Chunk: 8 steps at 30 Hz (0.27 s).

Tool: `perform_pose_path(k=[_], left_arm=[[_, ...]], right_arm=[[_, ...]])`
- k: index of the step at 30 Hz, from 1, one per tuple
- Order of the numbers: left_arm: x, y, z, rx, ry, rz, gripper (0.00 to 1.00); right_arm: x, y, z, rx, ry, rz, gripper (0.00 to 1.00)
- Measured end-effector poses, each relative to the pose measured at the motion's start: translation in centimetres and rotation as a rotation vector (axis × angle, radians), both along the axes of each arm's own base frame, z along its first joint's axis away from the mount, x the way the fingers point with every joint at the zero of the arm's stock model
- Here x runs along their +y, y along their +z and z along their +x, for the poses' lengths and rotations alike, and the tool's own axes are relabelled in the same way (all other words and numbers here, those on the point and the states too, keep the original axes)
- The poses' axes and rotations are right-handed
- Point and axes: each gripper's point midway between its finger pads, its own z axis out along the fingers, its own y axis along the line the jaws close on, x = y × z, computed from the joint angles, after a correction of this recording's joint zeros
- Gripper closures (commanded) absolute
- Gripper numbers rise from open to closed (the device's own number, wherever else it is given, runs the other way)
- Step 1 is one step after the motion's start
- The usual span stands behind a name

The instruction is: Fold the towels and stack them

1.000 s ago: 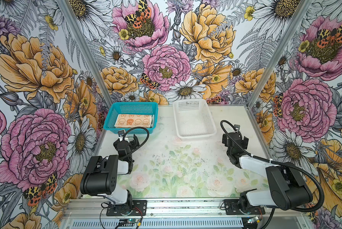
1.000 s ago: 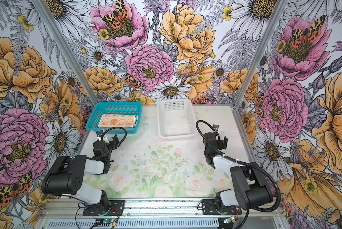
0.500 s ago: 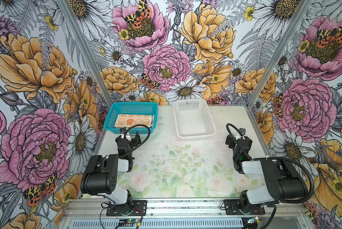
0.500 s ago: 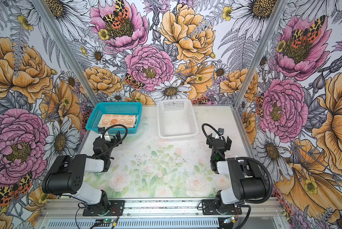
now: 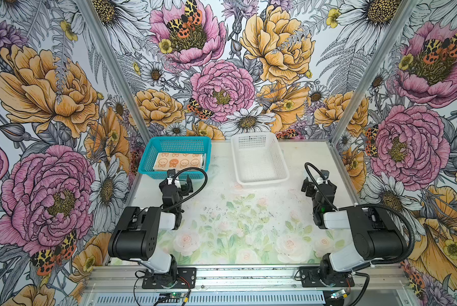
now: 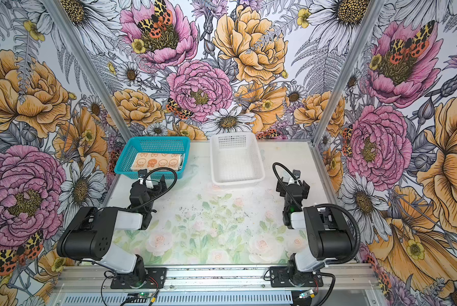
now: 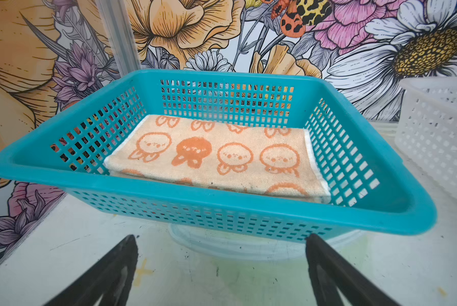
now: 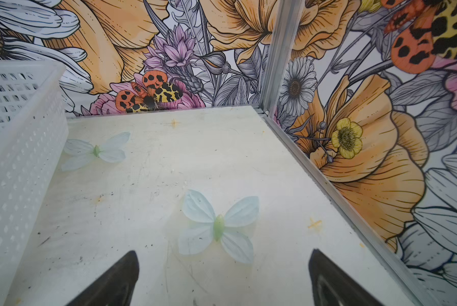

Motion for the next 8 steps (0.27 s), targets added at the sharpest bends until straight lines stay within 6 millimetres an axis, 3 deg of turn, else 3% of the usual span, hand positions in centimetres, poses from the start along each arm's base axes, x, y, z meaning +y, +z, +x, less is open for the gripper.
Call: perform_pose_path(k=[8], left_arm=[[0.73, 0.3, 0.33, -0.005, 0.002, -0.007, 0.01]], right_arm=[[0.06, 0.05, 0.05, -0.002, 0.004, 0.001, 0.01]])
